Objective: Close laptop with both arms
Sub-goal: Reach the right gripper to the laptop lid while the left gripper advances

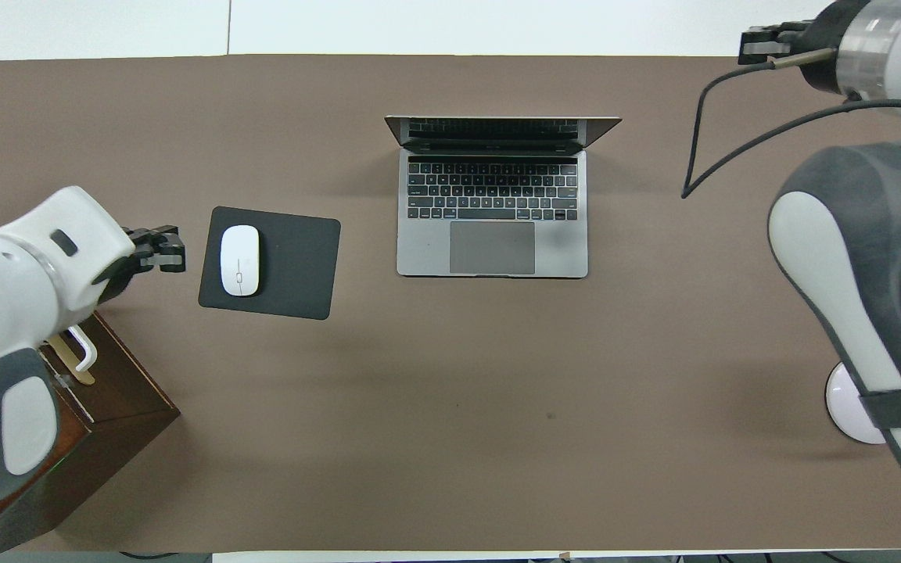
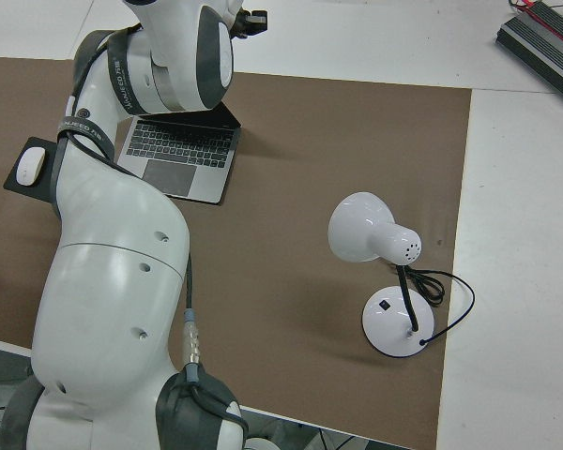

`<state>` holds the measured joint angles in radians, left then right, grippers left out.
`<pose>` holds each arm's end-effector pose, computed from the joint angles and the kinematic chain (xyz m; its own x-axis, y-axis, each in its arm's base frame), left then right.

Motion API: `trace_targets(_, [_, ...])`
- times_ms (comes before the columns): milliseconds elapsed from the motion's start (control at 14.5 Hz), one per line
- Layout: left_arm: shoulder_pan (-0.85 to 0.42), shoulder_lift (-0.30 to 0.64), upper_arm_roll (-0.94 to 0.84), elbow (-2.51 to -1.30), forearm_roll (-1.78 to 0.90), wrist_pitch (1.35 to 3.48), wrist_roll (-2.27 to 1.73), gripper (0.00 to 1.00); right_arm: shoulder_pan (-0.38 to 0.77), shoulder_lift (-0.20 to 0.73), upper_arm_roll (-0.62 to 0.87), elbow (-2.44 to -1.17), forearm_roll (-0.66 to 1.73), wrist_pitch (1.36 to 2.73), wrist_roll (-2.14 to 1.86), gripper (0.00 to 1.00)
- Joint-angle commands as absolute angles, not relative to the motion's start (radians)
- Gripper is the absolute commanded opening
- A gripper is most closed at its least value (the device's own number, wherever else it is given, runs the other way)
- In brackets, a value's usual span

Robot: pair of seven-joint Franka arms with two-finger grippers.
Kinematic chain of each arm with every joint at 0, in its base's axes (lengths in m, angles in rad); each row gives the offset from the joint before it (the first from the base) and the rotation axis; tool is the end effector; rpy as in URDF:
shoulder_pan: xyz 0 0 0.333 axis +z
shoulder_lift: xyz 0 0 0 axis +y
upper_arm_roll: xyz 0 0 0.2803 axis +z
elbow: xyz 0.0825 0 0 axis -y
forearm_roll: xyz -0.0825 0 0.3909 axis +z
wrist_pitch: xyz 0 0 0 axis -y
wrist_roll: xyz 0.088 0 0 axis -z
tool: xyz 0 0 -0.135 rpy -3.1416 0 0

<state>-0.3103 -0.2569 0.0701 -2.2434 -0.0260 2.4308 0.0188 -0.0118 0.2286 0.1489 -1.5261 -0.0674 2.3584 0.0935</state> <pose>0.5217 -0.1273 0.4583 0.8787 -0.2086 0.4293 -0.2463 -0.9686 0.0335 0.6869 0.0829 0.5373 0.8205 0.0446 0.5700 0.0685 -0.9974 -0.0206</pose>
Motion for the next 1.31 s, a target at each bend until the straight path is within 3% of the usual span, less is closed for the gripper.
trace_targets(0, [-0.389,-0.330,0.084,-2.405,-0.037,2.593,0.038,0.00,0.004,0.302,0.166,-1.437,-0.113,2.367,0.217,0.00])
trace_targets(206, [-0.468,-0.319,0.086,-2.483,-0.037,2.738,0.040,0.00,0.029,0.362,0.184,-1.422,-0.227,2.444,0.366,0.00])
trace_targets(413, [-0.552,-0.256,0.086,-2.554,-0.037,2.940,0.041,0.00,0.067,0.391,0.229,-1.390,-0.340,2.425,0.523,0.00])
trace_targets(757, [-0.643,-0.060,0.086,-2.556,-0.037,3.224,0.044,0.00,0.156,0.391,0.226,-1.388,-0.387,2.389,0.692,0.00])
trace_targets(964, [-0.652,-0.009,0.086,-2.546,-0.037,3.295,0.043,0.00,0.182,0.409,0.221,-1.387,-0.399,2.388,0.748,0.00])
trace_targets(1239, [-0.669,0.086,0.086,-2.516,-0.037,3.398,0.040,0.00,0.221,0.485,0.216,-1.293,-0.446,2.379,0.807,0.00])
